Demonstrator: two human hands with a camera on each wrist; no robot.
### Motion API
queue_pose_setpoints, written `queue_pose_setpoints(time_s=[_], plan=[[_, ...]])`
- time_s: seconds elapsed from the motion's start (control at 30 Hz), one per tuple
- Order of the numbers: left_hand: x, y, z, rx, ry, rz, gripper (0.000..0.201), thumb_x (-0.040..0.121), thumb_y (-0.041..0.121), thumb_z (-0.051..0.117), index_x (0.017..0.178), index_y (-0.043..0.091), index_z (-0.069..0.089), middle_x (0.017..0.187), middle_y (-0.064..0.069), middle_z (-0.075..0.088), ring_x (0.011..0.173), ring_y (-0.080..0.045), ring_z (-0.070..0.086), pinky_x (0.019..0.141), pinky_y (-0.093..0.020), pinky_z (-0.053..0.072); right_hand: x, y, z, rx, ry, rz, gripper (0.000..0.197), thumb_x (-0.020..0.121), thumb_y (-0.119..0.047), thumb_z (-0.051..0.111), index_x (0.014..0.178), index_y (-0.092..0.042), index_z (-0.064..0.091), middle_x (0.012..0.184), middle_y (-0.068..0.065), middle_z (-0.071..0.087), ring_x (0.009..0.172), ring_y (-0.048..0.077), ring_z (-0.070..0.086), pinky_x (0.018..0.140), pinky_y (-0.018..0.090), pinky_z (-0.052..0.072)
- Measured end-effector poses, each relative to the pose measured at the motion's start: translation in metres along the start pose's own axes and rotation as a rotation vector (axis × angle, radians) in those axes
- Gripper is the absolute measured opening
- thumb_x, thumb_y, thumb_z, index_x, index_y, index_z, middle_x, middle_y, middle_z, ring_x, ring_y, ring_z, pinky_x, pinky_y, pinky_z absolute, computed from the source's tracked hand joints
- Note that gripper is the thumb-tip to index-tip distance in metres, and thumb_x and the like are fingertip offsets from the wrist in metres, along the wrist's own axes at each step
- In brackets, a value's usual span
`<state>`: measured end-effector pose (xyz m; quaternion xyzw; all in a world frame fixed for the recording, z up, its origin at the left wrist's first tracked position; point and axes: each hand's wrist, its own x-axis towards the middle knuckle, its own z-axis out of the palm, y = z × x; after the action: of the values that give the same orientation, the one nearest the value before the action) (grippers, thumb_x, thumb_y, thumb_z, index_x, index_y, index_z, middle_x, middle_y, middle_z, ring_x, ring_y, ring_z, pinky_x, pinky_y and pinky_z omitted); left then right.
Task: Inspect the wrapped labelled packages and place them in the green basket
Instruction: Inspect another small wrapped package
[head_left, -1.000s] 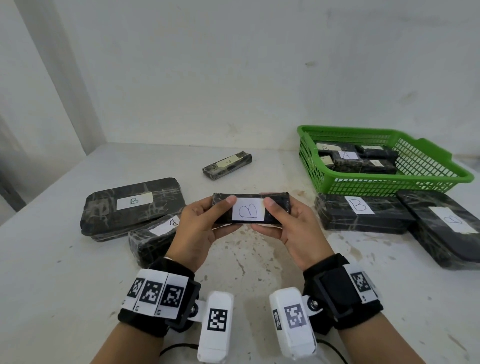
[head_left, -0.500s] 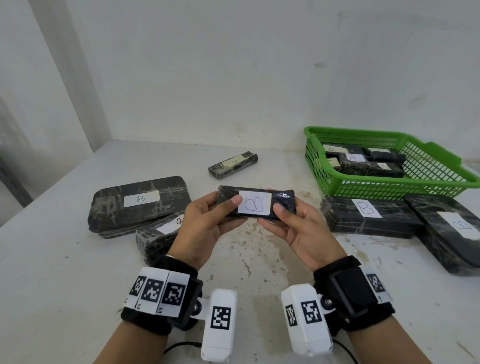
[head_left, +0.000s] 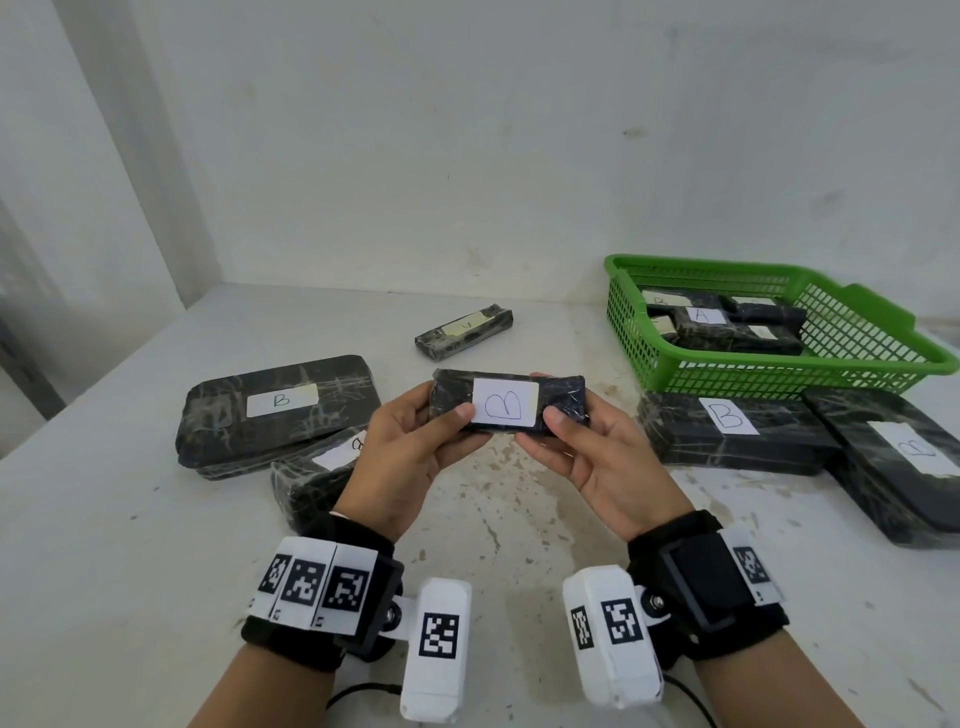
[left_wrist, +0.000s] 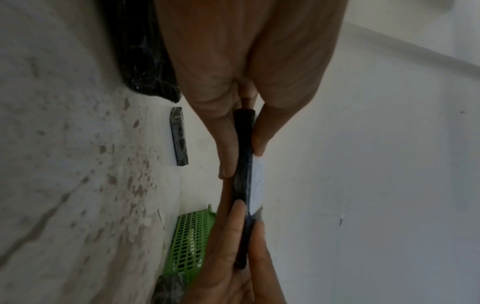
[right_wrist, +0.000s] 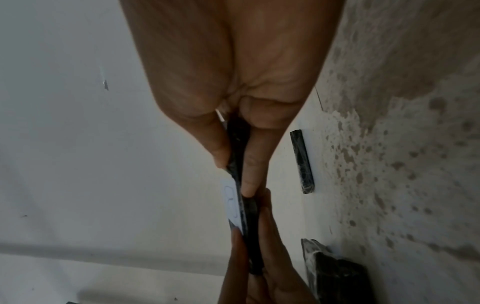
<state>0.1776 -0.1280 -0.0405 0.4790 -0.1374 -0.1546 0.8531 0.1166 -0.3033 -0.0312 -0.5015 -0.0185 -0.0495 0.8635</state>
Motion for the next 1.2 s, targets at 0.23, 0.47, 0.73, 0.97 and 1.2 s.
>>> queue_pose_setpoints(time_s=[0.23,0.47,0.73,0.97,1.2], plan=[[0.000,0.001,0.001,0.025,-0.018,-0.045,0.038,0.083,0.009,0.062,0.119,-0.006,0.061,0.116,-0.024,0.069,0.102,-0.028,0.070,0.083,-0.029,0.059,0.001,0.006,0.001,-0.140,0.092,-0.047,0.028,0.087,-0.009,0.062,0.114,-0.006,0.061,0.111,0.009,0.073,0.103,0.021,0.070,0.078,0.024,0.058],[0.001,-0.005,-0.001,0.089,0.043,-0.011,0.018,0.092,0.002,0.058,0.108,-0.001,0.066,0.100,-0.015,0.075,0.092,-0.023,0.073,0.081,-0.030,0.061,0.001,0.011,0.003,-0.175,0.096,-0.040,0.024,0.091,-0.004,0.059,0.115,-0.005,0.060,0.115,0.013,0.071,0.107,0.024,0.069,0.080,0.028,0.059],[0.000,-0.004,0.004,0.010,-0.026,-0.058,0.045,0.078,0.014,0.066,0.117,-0.007,0.061,0.113,-0.022,0.070,0.099,-0.026,0.071,0.084,-0.029,0.060,0.002,0.014,0.000,-0.237,0.183,-0.126,0.021,0.088,0.003,0.064,0.106,-0.009,0.062,0.107,0.011,0.072,0.100,0.023,0.071,0.078,0.030,0.059],[0.001,-0.010,0.002,0.125,0.002,-0.006,0.024,0.092,-0.003,0.057,0.116,-0.005,0.062,0.106,-0.016,0.074,0.094,-0.021,0.072,0.081,-0.027,0.060,0.003,0.012,-0.002,-0.173,0.136,-0.048,0.042,0.077,-0.010,0.072,0.116,-0.004,0.057,0.116,0.015,0.070,0.106,0.026,0.069,0.082,0.031,0.058],[-0.001,-0.004,0.006,0.046,-0.008,-0.035,0.036,0.086,0.016,0.062,0.115,-0.005,0.062,0.108,-0.020,0.073,0.095,-0.025,0.073,0.083,-0.029,0.060,0.002,0.016,-0.002,-0.271,0.186,-0.116,0.033,0.081,0.008,0.071,0.106,-0.008,0.057,0.110,0.017,0.069,0.100,0.024,0.070,0.079,0.033,0.059]])
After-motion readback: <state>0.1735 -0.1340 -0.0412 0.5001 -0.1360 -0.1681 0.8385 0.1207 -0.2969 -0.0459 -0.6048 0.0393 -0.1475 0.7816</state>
